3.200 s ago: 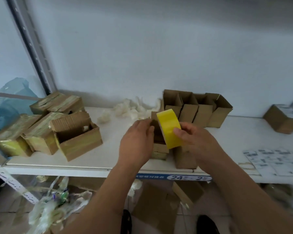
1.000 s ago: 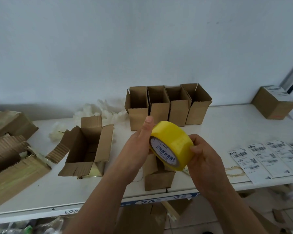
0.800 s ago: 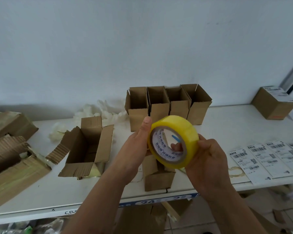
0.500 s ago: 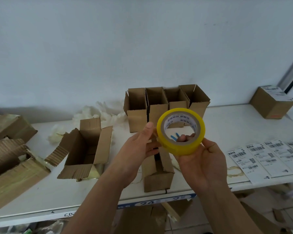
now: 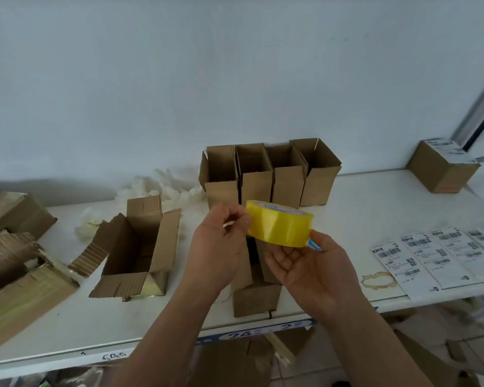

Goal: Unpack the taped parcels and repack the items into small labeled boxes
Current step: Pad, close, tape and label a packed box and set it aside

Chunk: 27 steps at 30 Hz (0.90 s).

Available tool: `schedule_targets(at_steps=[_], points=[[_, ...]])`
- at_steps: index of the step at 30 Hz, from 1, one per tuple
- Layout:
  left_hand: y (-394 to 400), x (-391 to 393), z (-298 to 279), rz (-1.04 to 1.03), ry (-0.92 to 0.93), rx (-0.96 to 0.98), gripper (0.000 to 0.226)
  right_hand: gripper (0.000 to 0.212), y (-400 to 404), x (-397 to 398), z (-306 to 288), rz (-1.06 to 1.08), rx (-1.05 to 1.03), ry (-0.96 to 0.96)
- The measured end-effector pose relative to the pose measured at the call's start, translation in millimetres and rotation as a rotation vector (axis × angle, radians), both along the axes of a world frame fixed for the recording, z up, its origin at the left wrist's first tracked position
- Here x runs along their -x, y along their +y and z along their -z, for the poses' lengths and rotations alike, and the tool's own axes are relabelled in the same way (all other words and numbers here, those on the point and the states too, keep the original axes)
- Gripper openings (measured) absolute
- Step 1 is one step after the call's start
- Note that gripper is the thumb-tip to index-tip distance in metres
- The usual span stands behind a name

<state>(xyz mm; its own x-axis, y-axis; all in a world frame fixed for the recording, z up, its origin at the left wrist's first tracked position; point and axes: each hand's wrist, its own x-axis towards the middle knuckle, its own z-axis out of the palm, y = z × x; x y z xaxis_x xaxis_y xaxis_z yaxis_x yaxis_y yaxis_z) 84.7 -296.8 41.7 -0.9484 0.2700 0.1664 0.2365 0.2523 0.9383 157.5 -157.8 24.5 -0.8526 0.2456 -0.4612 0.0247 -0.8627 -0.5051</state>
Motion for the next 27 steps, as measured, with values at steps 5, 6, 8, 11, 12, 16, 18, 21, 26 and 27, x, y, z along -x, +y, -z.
schedule_targets(at_steps=[5,6,8,11,12,16,18,21,26,27], points=[[5,7,-6,-0.061,0.014,-0.055,0.011,0.050,4,-16,-12,0.009,-0.938,-0.141],[7,7,-7,-0.064,0.009,-0.066,0.012,0.053,5,-21,-16,-0.031,-1.136,-0.106],[12,6,-10,-0.069,-0.001,-0.096,0.015,0.046,9,-29,-19,-0.117,-1.370,-0.049],[16,8,-15,-0.042,0.013,-0.067,0.017,0.032,12,-33,-18,-0.218,-1.508,-0.037],[17,10,-16,-0.027,0.017,-0.036,0.016,0.031,11,-34,-20,-0.228,-1.528,-0.041],[23,18,-27,0.029,0.016,0.129,0.016,0.050,4,-32,-28,-0.237,-1.545,-0.089],[24,30,-36,0.049,-0.015,0.141,0.014,0.051,-2,-29,-34,-0.232,-1.524,-0.106],[29,54,-44,0.102,-0.112,0.122,0.014,0.039,-6,-26,-45,-0.220,-1.339,-0.090],[36,91,-37,0.095,-0.184,0.245,0.016,0.028,-11,-24,-44,-0.450,-1.106,-0.170],[36,95,-30,0.116,-0.229,0.279,0.016,0.023,-13,-22,-42,-0.473,-1.078,-0.201]])
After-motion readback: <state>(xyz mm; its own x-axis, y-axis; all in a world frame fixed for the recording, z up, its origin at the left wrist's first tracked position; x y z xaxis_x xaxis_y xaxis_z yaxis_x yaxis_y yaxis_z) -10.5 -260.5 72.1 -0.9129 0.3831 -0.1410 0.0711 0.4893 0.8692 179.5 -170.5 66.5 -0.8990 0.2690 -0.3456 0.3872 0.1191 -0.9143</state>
